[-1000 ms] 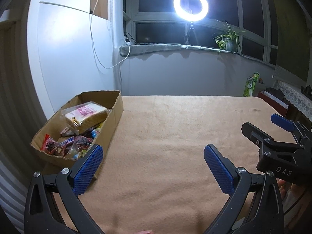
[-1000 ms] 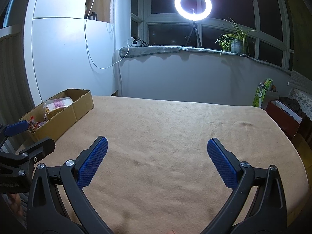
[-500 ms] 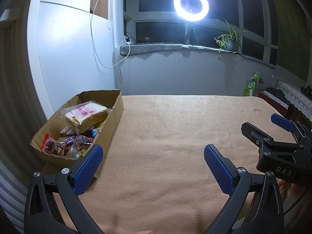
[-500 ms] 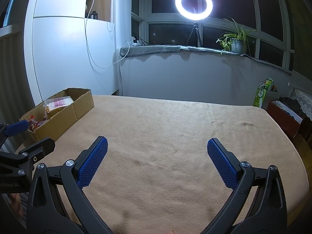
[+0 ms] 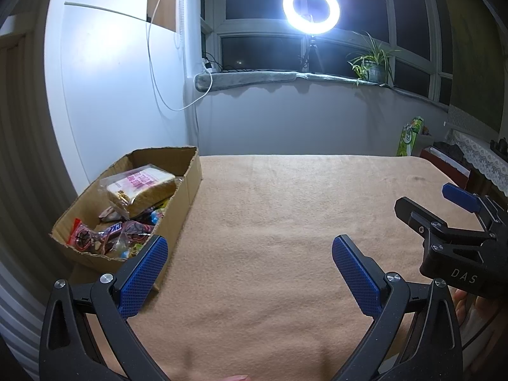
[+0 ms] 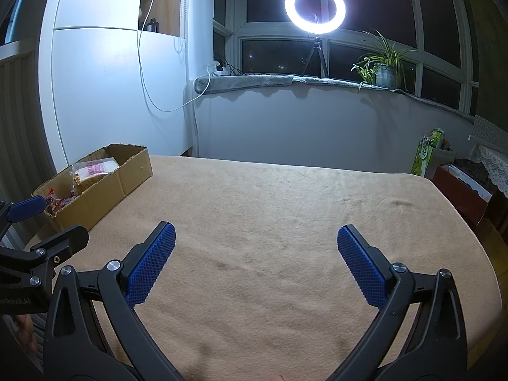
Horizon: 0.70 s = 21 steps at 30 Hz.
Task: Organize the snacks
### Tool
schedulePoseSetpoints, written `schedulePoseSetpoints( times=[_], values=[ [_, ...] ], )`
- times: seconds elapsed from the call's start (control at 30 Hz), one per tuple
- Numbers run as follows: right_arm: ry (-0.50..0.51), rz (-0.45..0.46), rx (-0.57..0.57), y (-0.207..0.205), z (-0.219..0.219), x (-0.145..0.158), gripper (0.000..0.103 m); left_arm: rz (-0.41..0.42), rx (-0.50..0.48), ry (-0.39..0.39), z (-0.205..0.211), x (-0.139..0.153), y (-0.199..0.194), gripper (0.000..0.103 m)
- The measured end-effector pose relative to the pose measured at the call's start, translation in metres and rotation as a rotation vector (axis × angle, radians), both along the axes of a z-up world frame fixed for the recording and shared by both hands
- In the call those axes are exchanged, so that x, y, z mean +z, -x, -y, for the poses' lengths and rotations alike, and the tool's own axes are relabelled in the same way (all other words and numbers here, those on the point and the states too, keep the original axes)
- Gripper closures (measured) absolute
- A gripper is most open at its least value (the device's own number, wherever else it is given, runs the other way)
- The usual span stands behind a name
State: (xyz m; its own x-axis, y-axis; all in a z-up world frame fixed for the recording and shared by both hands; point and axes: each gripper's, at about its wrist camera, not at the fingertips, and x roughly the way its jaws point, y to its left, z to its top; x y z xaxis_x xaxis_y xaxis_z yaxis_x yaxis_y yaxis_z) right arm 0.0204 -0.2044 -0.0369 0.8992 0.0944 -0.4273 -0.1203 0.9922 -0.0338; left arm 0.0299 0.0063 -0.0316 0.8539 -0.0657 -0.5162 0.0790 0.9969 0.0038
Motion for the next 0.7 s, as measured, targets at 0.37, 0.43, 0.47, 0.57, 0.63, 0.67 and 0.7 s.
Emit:
schedulePoseSetpoints(
  times=[0.37, 0.43, 0.47, 0.57, 0.63, 0.67, 0.7],
  values=[
    [0.002, -0.001, 0.0, -0.0002, -0.0005, 0.0001, 0.0, -0.001, -0.001, -0.001, -0.0001, 0.0002, -0.0002, 0.0],
    [0.002, -0.001, -0.001, -0.0003, -0.0009, 0.0003, 0.0, -0.001, -0.001, -0.002, -0.0002, 0.0006, -0.0006, 0.0],
    [0.002, -0.001, -0.001, -0.0004, -0.001, 0.0004, 0.0, -0.001, -0.001, -0.002, -0.0001, 0.0005, -0.0006, 0.0],
    [0.002, -0.002, -0.001, -0.0003, -0.0012, 0.0004, 0.0, -0.001, 0.0, -0.003, 0.0003, 0.0004, -0.0006, 0.0],
    [0.002, -0.001, -0.002, -0.0004, -0.0015, 0.0004, 0.0, -0.001, -0.001, -0.003, 0.0002, 0.0006, -0.0008, 0.0],
    [0.002, -0.002, -0.002, -0.0005, -0.0013, 0.0002, 0.0, -0.002, 0.0, -0.004, 0.0002, 0.0005, -0.0008, 0.0],
    [0.002, -0.002, -0.002, -0.0005, -0.0013, 0.0006, 0.0, -0.003, 0.001, -0.003, 0.0003, 0.0003, -0.0006, 0.0]
  ],
)
